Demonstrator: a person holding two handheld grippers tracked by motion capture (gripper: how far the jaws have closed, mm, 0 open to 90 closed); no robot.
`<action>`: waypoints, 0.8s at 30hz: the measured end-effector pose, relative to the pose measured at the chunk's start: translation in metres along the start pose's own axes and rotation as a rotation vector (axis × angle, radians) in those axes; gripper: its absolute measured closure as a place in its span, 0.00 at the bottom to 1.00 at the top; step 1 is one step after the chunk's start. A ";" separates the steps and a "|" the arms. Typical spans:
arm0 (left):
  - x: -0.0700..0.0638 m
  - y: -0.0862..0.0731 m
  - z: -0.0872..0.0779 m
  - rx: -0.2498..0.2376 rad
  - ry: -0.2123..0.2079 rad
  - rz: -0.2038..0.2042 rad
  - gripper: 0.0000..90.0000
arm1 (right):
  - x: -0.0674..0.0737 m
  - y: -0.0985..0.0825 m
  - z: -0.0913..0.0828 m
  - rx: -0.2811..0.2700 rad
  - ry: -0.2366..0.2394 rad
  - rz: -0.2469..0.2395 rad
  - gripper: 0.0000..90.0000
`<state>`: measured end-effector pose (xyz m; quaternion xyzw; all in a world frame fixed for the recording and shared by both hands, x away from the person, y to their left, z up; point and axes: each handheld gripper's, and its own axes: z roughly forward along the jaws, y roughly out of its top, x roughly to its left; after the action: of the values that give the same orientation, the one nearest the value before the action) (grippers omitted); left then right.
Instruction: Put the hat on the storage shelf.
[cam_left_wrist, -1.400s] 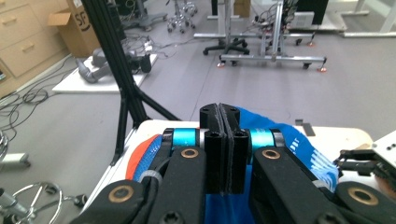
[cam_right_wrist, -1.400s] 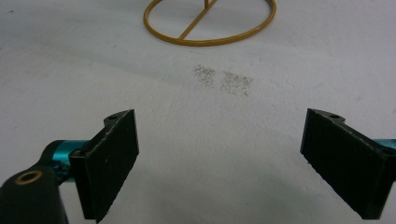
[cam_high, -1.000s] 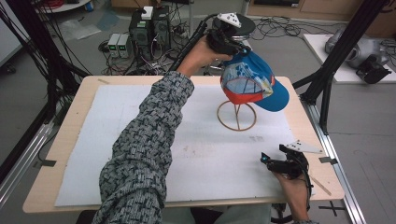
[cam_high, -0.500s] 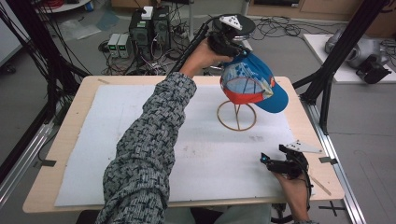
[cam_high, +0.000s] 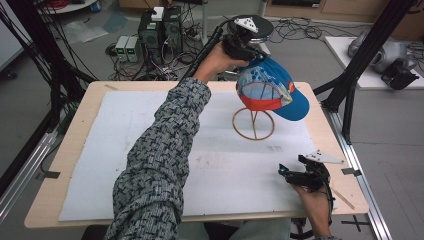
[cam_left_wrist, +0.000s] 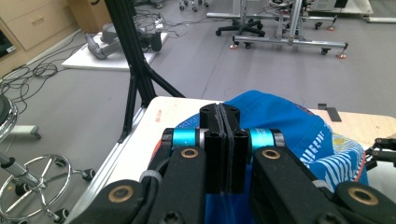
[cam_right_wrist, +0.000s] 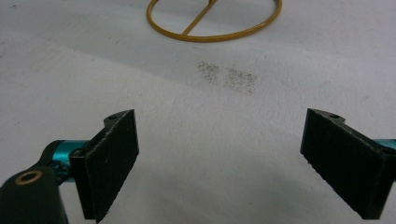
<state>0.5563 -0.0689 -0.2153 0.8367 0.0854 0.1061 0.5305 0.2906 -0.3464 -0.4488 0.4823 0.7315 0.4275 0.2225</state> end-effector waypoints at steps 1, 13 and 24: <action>0.001 0.000 0.001 0.003 0.001 -0.003 0.98 | 0.000 0.000 0.000 0.001 -0.001 0.001 0.12; 0.003 -0.005 0.008 0.015 -0.005 -0.016 0.98 | 0.000 0.000 0.000 0.002 0.003 -0.003 0.12; 0.004 -0.006 0.008 0.033 -0.003 -0.039 0.87 | -0.001 0.000 0.000 0.000 0.006 0.010 0.12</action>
<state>0.5619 -0.0724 -0.2235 0.8436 0.1028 0.0929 0.5188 0.2913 -0.3475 -0.4488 0.4846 0.7299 0.4300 0.2181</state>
